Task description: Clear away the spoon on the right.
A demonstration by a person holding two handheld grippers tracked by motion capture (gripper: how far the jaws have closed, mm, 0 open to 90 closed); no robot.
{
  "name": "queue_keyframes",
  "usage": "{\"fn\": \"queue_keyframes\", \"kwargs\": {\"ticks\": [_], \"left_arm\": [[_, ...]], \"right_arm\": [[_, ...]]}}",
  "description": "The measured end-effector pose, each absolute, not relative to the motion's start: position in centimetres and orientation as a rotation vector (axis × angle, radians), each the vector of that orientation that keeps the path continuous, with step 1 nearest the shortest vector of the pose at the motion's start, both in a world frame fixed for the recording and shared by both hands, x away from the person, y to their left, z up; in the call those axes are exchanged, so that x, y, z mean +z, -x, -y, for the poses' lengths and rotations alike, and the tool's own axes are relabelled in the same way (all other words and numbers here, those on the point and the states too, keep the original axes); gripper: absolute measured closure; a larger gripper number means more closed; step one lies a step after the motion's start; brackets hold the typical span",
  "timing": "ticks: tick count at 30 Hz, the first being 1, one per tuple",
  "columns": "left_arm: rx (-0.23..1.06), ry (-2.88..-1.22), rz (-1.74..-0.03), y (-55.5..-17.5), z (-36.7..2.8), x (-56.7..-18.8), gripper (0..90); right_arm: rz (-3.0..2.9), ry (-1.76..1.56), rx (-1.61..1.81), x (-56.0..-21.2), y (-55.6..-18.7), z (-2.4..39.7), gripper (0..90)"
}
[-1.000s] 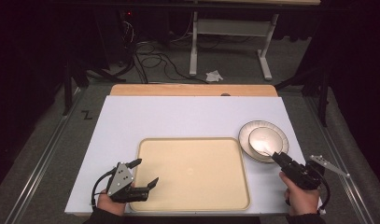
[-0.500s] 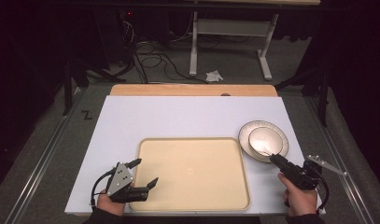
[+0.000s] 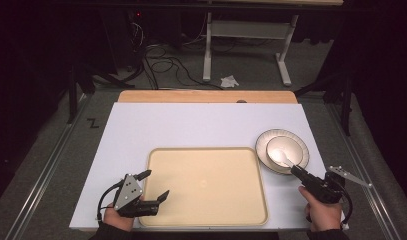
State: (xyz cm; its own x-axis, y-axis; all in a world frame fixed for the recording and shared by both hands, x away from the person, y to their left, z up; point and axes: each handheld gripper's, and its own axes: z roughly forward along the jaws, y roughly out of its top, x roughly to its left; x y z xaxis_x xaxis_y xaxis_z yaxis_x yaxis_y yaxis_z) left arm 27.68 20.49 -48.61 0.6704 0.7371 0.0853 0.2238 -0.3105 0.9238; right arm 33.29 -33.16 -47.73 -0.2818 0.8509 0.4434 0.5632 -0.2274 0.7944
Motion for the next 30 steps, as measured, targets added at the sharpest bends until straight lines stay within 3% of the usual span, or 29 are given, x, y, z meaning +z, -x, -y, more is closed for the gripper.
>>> {"fn": "queue_keyframes", "kwargs": {"ticks": [6, 30], "left_arm": [[0.627, -1.859, -0.758, -27.7, -20.5, -48.6, 15.9], [0.631, -1.856, -0.756, -27.7, -20.5, -48.6, 15.9]], "right_arm": [[-1.789, -1.635, 1.483, -47.6, -33.2, 33.1, 86.4], [-1.770, -1.357, 1.445, -45.9, -31.7, 32.5, 86.9]]}}
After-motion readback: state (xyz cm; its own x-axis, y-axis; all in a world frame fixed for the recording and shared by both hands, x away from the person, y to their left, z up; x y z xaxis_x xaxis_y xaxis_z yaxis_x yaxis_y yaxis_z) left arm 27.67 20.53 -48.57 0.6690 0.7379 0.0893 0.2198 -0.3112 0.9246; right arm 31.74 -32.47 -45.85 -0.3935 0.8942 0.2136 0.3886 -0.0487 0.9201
